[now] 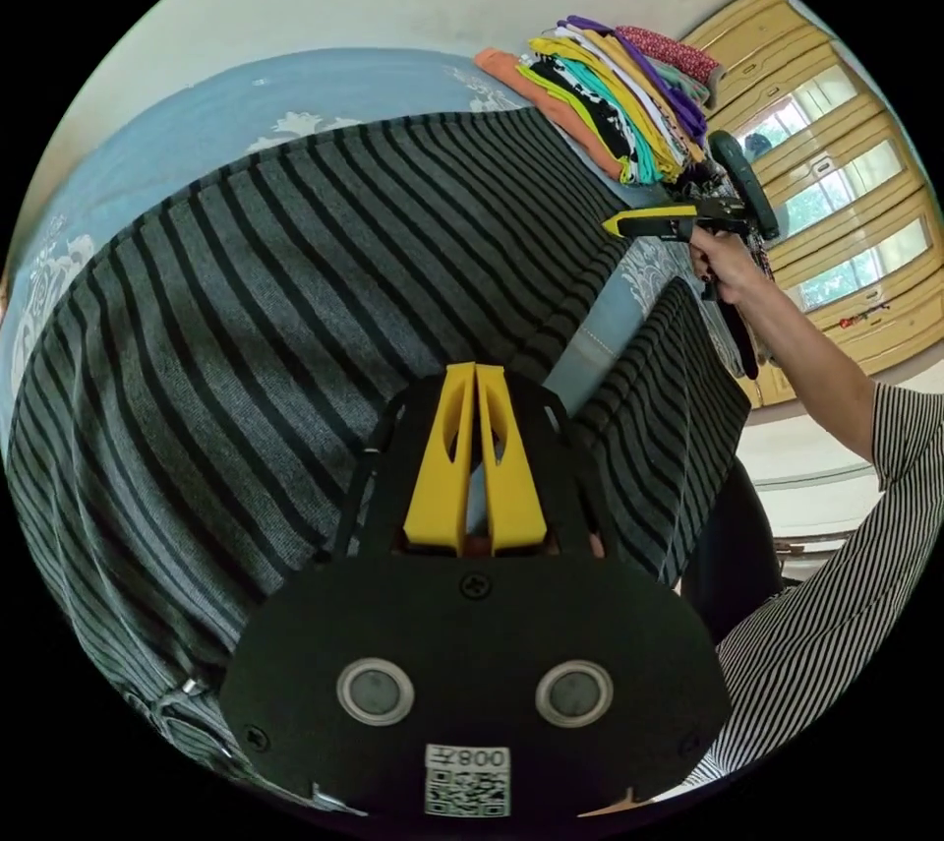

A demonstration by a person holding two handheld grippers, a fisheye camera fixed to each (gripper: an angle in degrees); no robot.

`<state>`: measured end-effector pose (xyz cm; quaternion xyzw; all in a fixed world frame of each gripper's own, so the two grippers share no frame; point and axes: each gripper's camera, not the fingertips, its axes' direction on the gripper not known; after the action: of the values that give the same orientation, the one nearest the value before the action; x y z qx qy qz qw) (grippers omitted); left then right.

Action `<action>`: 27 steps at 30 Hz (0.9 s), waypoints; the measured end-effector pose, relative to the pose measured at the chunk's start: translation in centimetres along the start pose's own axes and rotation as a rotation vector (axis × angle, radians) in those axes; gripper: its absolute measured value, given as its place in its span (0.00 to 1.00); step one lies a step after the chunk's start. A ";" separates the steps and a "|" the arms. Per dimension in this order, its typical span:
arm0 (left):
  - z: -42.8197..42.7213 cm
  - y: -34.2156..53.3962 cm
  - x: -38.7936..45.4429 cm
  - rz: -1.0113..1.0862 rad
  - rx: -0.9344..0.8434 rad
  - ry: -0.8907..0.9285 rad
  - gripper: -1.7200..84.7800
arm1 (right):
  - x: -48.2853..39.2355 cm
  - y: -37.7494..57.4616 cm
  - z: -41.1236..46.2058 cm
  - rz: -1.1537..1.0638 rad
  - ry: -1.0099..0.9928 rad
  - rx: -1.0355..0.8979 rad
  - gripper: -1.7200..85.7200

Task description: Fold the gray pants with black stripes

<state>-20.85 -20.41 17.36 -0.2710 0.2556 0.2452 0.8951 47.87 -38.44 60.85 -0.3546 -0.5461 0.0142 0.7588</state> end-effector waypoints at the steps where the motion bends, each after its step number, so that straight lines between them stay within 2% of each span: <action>1: -0.9 0.7 0.2 0.011 0.026 0.008 0.03 | 0.4 0.5 -0.4 0.028 -0.020 0.010 0.02; 4: -3.7 3.5 0.4 0.018 0.077 0.045 0.04 | -0.2 2.7 -2.4 -0.017 -0.077 0.058 0.02; 7: -4.3 7.3 0.8 0.036 0.033 0.062 0.06 | -1.3 6.9 -3.6 -0.065 -0.136 0.062 0.02; 12: -1.7 11.9 2.6 0.062 -0.088 -0.063 0.04 | -1.6 13.4 -2.8 -0.020 -0.315 0.061 0.02; 15: -0.7 12.2 2.5 0.049 -0.051 -0.164 0.03 | -2.0 13.7 0.9 -0.013 -0.230 -0.043 0.02; 17: -0.9 12.3 2.1 0.017 -0.031 -0.174 0.02 | -1.0 13.4 1.3 0.039 -0.286 -0.023 0.02; 19: -1.4 13.3 2.2 -0.019 -0.003 -0.205 0.02 | -0.8 13.4 1.6 0.048 -0.242 -0.007 0.02; 23: -2.4 16.6 4.6 0.005 0.097 -0.098 0.02 | -1.4 14.9 1.3 0.025 -0.247 0.020 0.02; 25: -1.3 17.2 5.9 0.047 0.059 -0.132 0.02 | -2.4 16.6 1.5 0.009 -0.235 0.052 0.02; 27: 0.7 17.1 5.9 0.059 -0.017 -0.179 0.02 | -3.0 16.9 3.6 -0.008 -0.203 -0.010 0.02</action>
<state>-26.11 -5.67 8.25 -0.2479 0.1804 0.2967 0.9044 49.79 -25.19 49.58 -0.3530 -0.6215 0.0442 0.6979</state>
